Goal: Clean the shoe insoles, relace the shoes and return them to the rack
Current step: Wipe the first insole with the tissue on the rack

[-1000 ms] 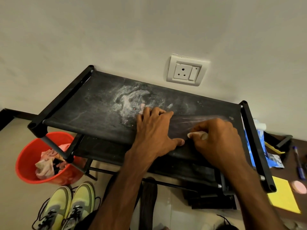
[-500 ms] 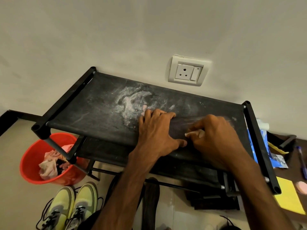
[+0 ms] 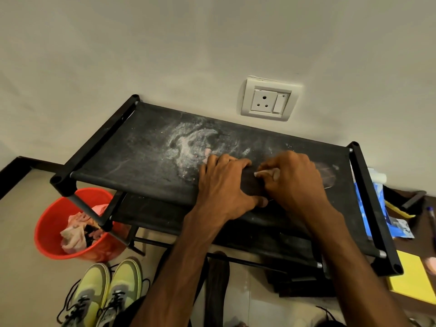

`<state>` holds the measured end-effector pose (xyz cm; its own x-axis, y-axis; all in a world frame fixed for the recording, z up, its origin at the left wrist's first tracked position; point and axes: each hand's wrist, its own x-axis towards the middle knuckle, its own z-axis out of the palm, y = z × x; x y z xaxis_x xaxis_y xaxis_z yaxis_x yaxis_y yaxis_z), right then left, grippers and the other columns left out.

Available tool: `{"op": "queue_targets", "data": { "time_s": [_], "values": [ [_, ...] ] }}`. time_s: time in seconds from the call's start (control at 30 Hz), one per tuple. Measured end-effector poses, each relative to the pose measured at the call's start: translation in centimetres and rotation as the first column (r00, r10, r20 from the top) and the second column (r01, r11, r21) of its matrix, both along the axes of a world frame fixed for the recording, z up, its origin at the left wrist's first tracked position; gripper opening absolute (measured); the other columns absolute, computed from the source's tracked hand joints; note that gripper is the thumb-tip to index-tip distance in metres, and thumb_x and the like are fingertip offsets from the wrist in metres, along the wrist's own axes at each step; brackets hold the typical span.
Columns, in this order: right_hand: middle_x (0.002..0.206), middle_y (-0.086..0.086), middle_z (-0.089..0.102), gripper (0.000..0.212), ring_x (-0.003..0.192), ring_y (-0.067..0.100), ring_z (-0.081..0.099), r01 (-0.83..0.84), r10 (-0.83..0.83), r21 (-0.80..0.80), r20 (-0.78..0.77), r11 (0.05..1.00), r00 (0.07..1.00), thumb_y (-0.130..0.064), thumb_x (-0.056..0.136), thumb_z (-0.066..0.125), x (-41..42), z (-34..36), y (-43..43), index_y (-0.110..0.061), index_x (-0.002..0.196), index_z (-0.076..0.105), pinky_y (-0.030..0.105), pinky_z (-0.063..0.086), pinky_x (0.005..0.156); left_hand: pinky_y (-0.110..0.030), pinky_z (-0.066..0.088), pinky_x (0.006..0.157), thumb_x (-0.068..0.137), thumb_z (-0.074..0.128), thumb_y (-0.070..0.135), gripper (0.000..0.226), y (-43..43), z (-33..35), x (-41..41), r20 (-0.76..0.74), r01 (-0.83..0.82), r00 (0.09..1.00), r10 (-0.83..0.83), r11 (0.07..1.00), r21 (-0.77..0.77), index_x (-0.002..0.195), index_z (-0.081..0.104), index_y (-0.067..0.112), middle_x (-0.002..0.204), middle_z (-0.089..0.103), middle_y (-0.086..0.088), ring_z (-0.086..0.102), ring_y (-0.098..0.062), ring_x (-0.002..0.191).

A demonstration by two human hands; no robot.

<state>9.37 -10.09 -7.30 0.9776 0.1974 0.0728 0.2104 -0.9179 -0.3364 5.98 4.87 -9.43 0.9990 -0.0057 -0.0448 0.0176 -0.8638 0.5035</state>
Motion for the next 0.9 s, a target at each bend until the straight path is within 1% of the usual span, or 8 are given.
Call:
{"op": "queue_targets", "data": {
  "time_s": [0.1, 0.17, 0.23, 0.33, 0.47, 0.6, 0.77, 0.9],
  "values": [
    [0.093, -0.004, 0.075, 0.012, 0.081, 0.020, 0.067, -0.052, 0.022, -0.171, -0.169, 0.984, 0.985, -0.034, 0.085, 0.075, -0.4, 1.8, -1.4, -0.037, 0.095, 0.079, 0.043, 0.061, 0.076, -0.037, 0.026, 0.110, 0.062, 0.082, 0.070, 0.098, 0.0, -0.2, 0.0, 0.011, -0.012, 1.000, 0.013, 1.000, -0.026, 0.147, 0.045, 0.037, 0.142, 0.046, 0.005, 0.031, -0.021, 0.133],
    [0.093, -0.006, 0.075, 0.011, 0.080, 0.016, 0.066, -0.059, 0.025, -0.193, -0.173, 0.979, 0.985, -0.035, 0.085, 0.077, -0.8, 2.2, -1.6, -0.037, 0.096, 0.079, 0.038, 0.059, 0.075, -0.036, 0.027, 0.108, 0.062, 0.082, 0.070, 0.097, 0.1, -0.2, 0.1, 0.022, -0.017, 1.000, 0.017, 0.999, -0.029, 0.146, 0.046, 0.038, 0.140, 0.046, 0.005, 0.033, -0.021, 0.131],
    [0.089, -0.004, 0.075, 0.012, 0.078, 0.018, 0.066, -0.009, -0.002, -0.135, -0.079, 0.991, 0.997, -0.031, 0.084, 0.077, -0.9, 1.5, -1.3, -0.035, 0.095, 0.080, 0.036, 0.057, 0.071, -0.036, 0.027, 0.108, 0.063, 0.082, 0.069, 0.095, 0.0, -0.3, 0.0, 0.032, -0.019, 0.999, 0.019, 1.000, -0.023, 0.145, 0.045, 0.038, 0.140, 0.046, 0.005, 0.033, -0.021, 0.131],
    [0.087, 0.001, 0.075, 0.015, 0.078, 0.027, 0.069, 0.074, -0.076, 0.028, 0.105, 0.997, 0.992, -0.023, 0.082, 0.073, -0.3, -0.4, -0.3, -0.031, 0.092, 0.081, 0.043, 0.059, 0.069, -0.037, 0.027, 0.109, 0.063, 0.081, 0.071, 0.094, -0.1, -0.3, -0.1, 0.036, -0.024, 0.999, 0.024, 1.000, -0.013, 0.145, 0.046, 0.038, 0.141, 0.046, 0.005, 0.032, -0.022, 0.133],
    [0.095, 0.007, 0.071, 0.016, 0.085, 0.033, 0.068, 0.123, -0.137, 0.087, 0.183, 0.989, 0.974, -0.025, 0.087, 0.070, 0.9, -1.6, 0.2, -0.028, 0.099, 0.080, 0.047, 0.058, 0.072, -0.038, 0.027, 0.110, 0.063, 0.080, 0.073, 0.094, 0.0, -0.5, -0.1, 0.026, -0.026, 0.999, 0.027, 0.999, -0.027, 0.145, 0.046, 0.040, 0.140, 0.046, 0.006, 0.032, -0.022, 0.133],
    [0.091, -0.001, 0.077, 0.013, 0.081, 0.024, 0.071, 0.034, -0.035, 0.027, 0.034, 0.999, 0.999, -0.029, 0.086, 0.074, 0.7, -0.3, -0.8, -0.033, 0.096, 0.081, 0.044, 0.061, 0.074, -0.035, 0.025, 0.108, 0.061, 0.082, 0.070, 0.094, 0.1, -0.5, -0.1, 0.024, -0.035, 0.999, 0.037, 0.997, -0.069, 0.143, 0.048, 0.040, 0.139, 0.046, 0.006, 0.032, -0.020, 0.131],
    [0.092, -0.010, 0.076, 0.006, 0.082, 0.015, 0.068, -0.085, 0.048, -0.180, -0.198, 0.980, 0.979, -0.038, 0.083, 0.080, -0.2, 2.0, -2.0, -0.040, 0.089, 0.080, 0.043, 0.061, 0.076, -0.036, 0.025, 0.110, 0.062, 0.084, 0.068, 0.097, 0.0, -0.5, -0.1, 0.024, -0.038, 0.999, 0.040, 0.997, -0.061, 0.146, 0.045, 0.039, 0.141, 0.045, 0.005, 0.031, -0.021, 0.132],
    [0.094, -0.010, 0.074, 0.007, 0.083, 0.015, 0.066, -0.057, 0.032, -0.167, -0.150, 0.984, 0.988, -0.037, 0.082, 0.081, -0.6, 2.2, -1.8, -0.041, 0.088, 0.078, 0.040, 0.059, 0.074, -0.036, 0.026, 0.109, 0.063, 0.083, 0.067, 0.095, 0.0, -0.6, -0.1, 0.047, -0.029, 0.998, 0.032, 0.997, -0.068, 0.145, 0.045, 0.039, 0.140, 0.044, 0.006, 0.031, -0.020, 0.130]
  ]
}}
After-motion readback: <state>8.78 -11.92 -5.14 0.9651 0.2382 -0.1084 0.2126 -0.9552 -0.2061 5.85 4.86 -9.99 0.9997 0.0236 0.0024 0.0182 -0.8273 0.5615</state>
